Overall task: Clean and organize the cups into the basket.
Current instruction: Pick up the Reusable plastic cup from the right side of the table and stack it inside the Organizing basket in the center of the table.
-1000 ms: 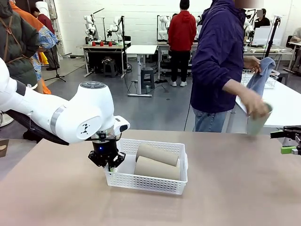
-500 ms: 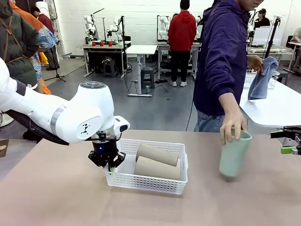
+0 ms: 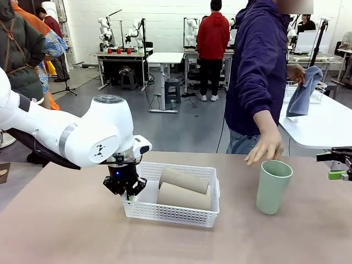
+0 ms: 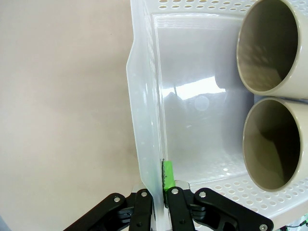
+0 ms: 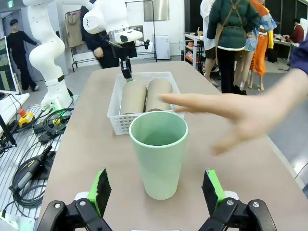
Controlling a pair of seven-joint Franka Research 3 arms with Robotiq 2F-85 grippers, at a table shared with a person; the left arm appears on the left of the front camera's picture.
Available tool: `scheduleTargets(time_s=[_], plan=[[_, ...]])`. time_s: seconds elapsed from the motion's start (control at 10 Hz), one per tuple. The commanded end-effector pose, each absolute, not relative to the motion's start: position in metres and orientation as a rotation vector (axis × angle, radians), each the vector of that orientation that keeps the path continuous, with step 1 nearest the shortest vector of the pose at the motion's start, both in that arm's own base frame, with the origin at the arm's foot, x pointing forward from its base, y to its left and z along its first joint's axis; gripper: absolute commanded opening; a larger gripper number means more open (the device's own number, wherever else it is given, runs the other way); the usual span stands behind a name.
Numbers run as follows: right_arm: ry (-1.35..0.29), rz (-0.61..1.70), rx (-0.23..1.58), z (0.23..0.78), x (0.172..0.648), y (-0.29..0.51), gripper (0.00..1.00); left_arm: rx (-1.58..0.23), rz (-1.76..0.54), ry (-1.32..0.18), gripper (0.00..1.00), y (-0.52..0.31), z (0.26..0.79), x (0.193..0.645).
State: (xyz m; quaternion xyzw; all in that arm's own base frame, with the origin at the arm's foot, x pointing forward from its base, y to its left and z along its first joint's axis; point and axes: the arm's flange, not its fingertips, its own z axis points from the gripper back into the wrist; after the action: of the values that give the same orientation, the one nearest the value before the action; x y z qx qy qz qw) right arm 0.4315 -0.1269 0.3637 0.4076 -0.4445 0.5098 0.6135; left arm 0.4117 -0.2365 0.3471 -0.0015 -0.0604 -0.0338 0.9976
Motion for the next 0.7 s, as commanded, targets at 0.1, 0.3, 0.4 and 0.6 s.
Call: scheduleTargets(time_s=[0.1,0.3,0.4,0.6], plan=[[-1.030,1.179,0.939,0.365,0.427,-0.126,1.00,-0.001,-0.070,-0.128,0.00,-0.236,0.349,0.411],[-1.030,1.179,0.939,0.365,0.427,-0.126,1.00,-0.001,-0.070,-0.128,0.00,-0.236,0.349,0.411],[-1.030,1.179,0.939,0.365,0.427,-0.126,1.00,-0.001,-0.070,-0.128,0.00,-0.236,0.349,0.411],[-0.989,1.194,0.966,0.348,0.431,-0.126,1.00,-0.001,-0.070,-0.128,0.00,-0.236,0.349,0.411]])
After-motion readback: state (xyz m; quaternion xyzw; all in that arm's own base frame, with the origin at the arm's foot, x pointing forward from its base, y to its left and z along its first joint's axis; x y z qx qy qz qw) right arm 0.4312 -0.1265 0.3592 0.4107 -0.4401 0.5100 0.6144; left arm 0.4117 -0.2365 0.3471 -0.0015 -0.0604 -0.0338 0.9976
